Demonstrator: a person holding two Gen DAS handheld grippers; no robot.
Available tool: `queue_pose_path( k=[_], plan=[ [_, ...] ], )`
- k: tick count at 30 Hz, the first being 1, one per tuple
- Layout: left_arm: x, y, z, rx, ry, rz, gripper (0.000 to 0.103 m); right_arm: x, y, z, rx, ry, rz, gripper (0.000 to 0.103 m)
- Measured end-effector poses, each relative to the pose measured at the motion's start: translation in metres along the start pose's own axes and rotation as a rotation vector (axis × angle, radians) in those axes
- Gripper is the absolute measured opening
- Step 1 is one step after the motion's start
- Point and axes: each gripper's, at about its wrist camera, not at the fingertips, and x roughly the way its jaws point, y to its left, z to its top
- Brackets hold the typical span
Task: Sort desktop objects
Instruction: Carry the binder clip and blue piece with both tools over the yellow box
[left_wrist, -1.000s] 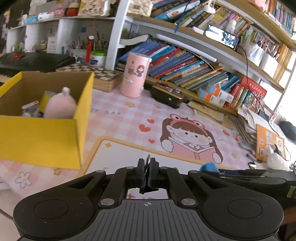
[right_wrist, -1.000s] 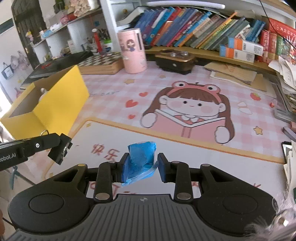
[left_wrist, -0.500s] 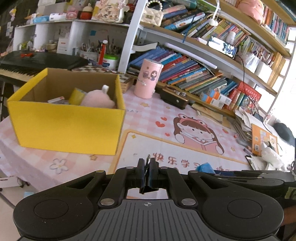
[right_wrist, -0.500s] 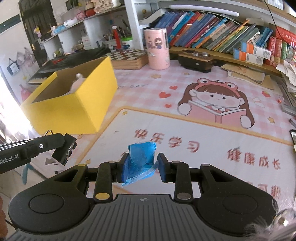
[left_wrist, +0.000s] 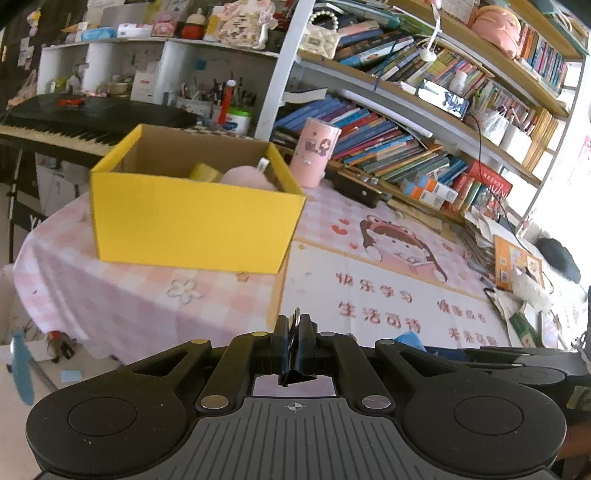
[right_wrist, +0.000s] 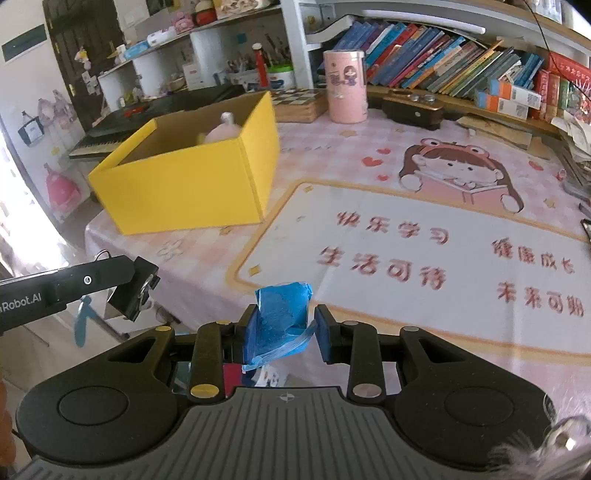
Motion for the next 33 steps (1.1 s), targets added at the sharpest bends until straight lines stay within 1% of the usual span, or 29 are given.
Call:
queue_pose_path(
  k=[8,17,33],
  plan=[
    [-0.028,0.021,-0.016,-0.019,0.004,0.029,0.003,-0.005,0.034,-0.019,-0.015,0.014,0.032,0.03],
    [-0.052,0.044,-0.024,-0.065,-0.029,0.077,0.003,-0.003,0.067,-0.022,-0.082,0.022,0.083,0.03],
    [-0.061,0.064,-0.025,-0.092,-0.042,0.095,0.003,0.006,0.091,-0.016,-0.13,0.025,0.107,0.03]
  ],
)
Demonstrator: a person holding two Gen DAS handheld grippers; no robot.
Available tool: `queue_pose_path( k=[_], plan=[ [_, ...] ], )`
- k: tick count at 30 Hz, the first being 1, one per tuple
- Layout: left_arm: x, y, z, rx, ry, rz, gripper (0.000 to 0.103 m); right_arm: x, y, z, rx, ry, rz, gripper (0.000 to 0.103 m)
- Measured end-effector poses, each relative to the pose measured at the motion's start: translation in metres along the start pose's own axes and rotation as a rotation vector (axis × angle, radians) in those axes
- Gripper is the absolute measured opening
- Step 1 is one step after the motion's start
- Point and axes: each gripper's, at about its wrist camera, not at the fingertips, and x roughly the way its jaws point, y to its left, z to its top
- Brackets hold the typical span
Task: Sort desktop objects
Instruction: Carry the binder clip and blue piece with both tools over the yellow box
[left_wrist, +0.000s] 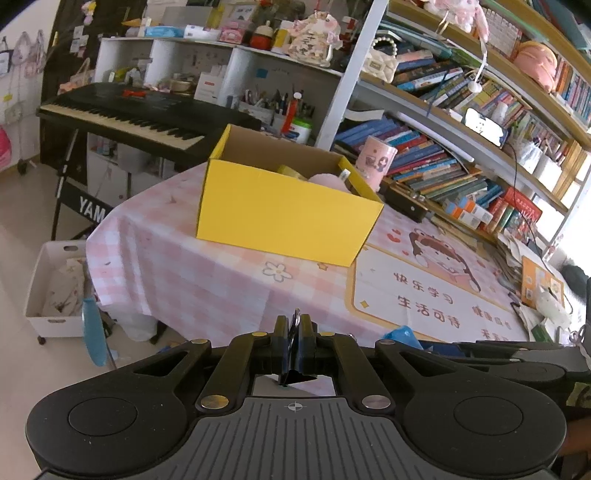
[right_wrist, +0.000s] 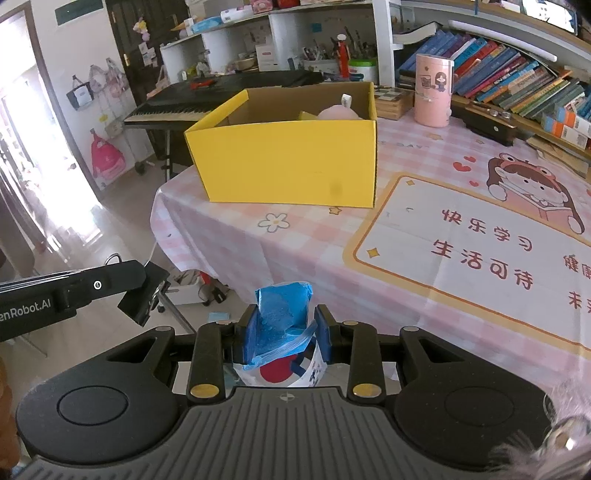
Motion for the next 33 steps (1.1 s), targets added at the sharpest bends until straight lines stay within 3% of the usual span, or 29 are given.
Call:
queue_pose_path(
  k=[20,33],
  plan=[
    [0.019,0.01,0.03,-0.006,-0.043,0.018,0.003,0.022,0.005,0.034,-0.044,-0.008,0.011,0.03],
    [0.064,-0.006,0.109,0.05,-0.175,0.045,0.003,0.043,-0.024,0.128,-0.031,-0.169,0.068,0.03]
  ],
)
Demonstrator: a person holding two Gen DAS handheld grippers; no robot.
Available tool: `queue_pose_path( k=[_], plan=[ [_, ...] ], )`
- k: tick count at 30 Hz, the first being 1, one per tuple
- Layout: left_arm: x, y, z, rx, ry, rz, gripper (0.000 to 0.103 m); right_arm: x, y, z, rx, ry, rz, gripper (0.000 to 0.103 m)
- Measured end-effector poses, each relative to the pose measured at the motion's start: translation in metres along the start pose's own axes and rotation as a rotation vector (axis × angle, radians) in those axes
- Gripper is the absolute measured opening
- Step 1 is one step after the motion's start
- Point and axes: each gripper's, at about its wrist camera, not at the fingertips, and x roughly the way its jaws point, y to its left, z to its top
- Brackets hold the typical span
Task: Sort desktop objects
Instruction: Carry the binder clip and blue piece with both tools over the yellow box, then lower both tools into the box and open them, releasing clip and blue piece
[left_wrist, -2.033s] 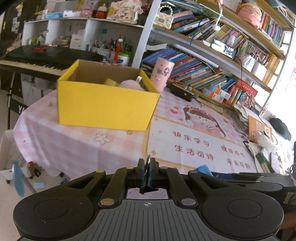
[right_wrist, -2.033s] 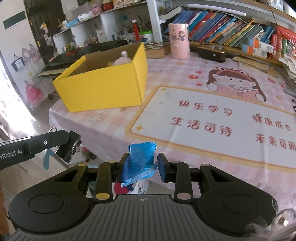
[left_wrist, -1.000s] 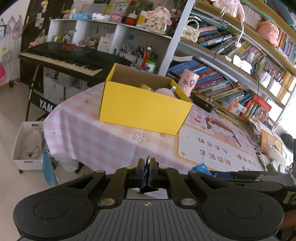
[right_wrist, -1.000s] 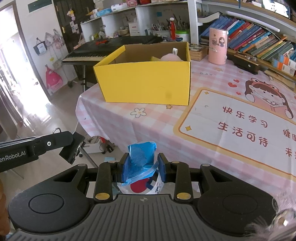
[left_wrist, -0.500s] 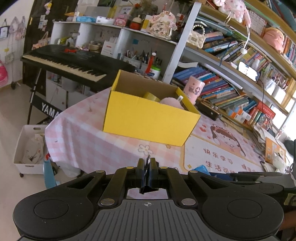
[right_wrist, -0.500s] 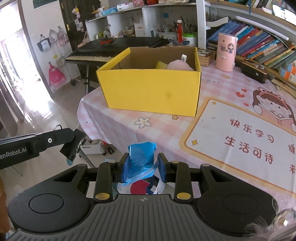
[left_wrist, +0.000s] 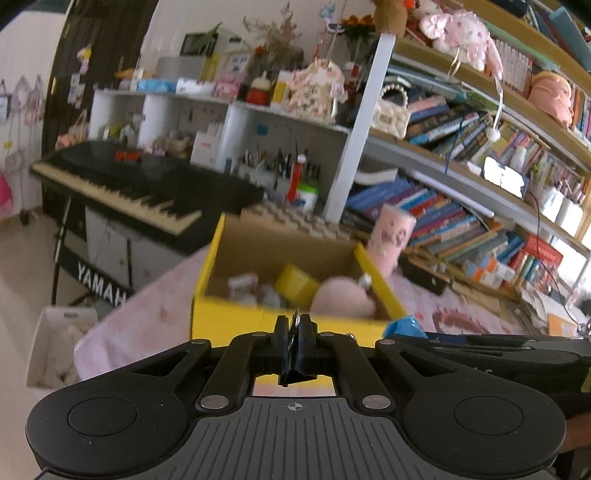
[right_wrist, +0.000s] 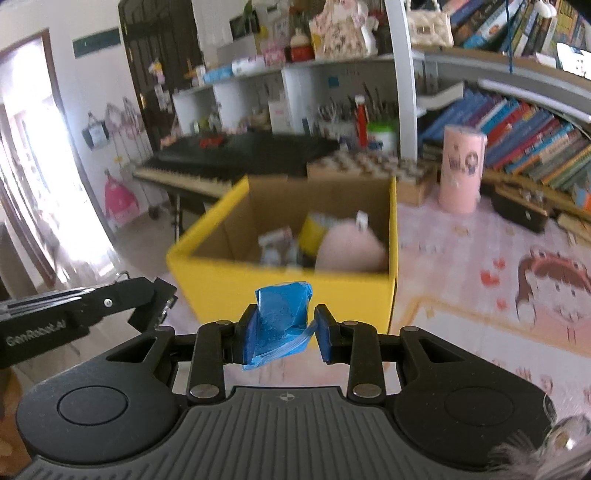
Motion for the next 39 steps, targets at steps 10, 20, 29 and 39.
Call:
queue_pose_path(
  k=[10,20,29,39],
  plan=[
    [0.064,-0.003,0.031,0.034,-0.004,0.081,0.003,0.041,-0.03,0.058,-0.003,-0.055,0.032,0.03],
    [0.135,-0.004,0.021,0.134,0.135,0.166,0.003,0.094,-0.039,0.089,-0.046,-0.035,0.07,0.03],
    [0.157,-0.001,0.008,0.164,0.216,0.215,0.004,0.156,-0.024,0.107,-0.165,0.081,0.081,0.03],
    [0.167,-0.004,0.008,0.171,0.244,0.243,0.004,0.207,0.004,0.114,-0.264,0.213,0.143,0.03]
  ],
)
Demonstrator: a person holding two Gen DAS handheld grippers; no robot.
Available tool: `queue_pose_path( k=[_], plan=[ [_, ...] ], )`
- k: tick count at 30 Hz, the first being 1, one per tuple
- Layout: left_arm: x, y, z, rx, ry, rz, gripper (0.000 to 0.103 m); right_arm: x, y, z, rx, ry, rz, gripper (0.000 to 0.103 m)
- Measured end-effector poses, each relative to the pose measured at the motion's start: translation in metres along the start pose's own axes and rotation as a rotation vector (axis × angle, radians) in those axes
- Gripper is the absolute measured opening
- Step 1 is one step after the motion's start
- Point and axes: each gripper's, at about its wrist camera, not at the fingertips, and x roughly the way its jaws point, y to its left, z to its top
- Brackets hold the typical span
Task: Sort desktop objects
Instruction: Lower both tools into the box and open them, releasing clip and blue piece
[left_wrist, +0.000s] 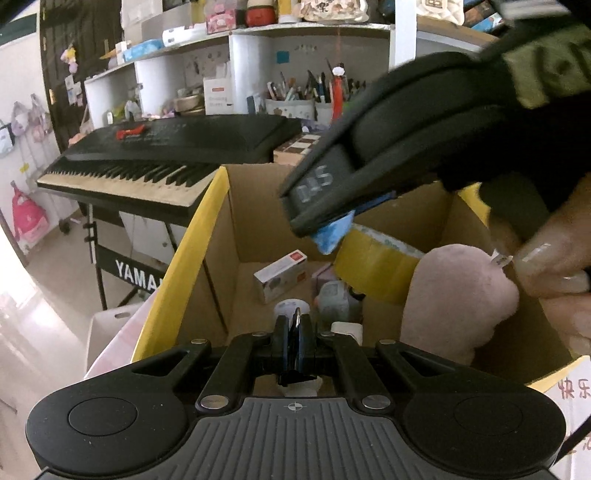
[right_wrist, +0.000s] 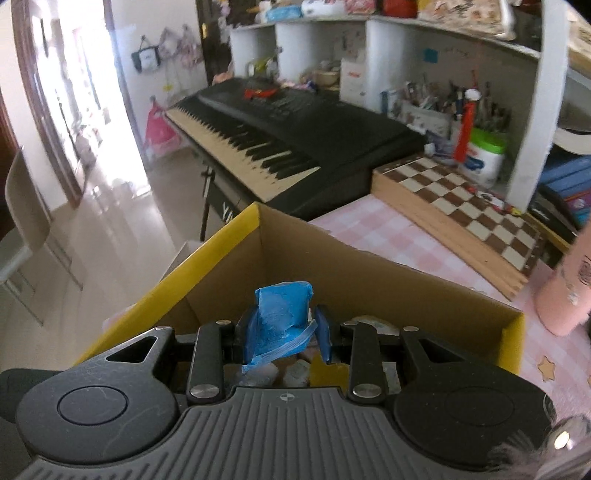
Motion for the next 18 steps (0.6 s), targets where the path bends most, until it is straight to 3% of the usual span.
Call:
queue_pose_path(
  k=[10,12,14,15,18],
  plan=[
    [0.004,0.001,0.001,-0.01,0.01,0.024,0.011,0.043,0.001,0.006,-0.023,0.149,0.049,0.03],
    [0.004,0.0,0.001,-0.01,0.008,0.031,0.016,0.051,-0.003,0.004,-0.016,0.173,0.035,0.03],
    [0.002,0.001,0.0,-0.013,-0.001,0.026,0.031,0.056,-0.009,0.002,0.011,0.197,0.028,0.03],
    [0.0,0.001,0.0,-0.016,-0.006,0.015,0.033,0.056,-0.011,0.002,0.026,0.196,0.03,0.031],
    [-0.004,-0.002,-0.001,-0.02,-0.02,0.009,0.041,0.048,-0.014,0.001,0.031,0.168,0.029,0.044]
  ],
)
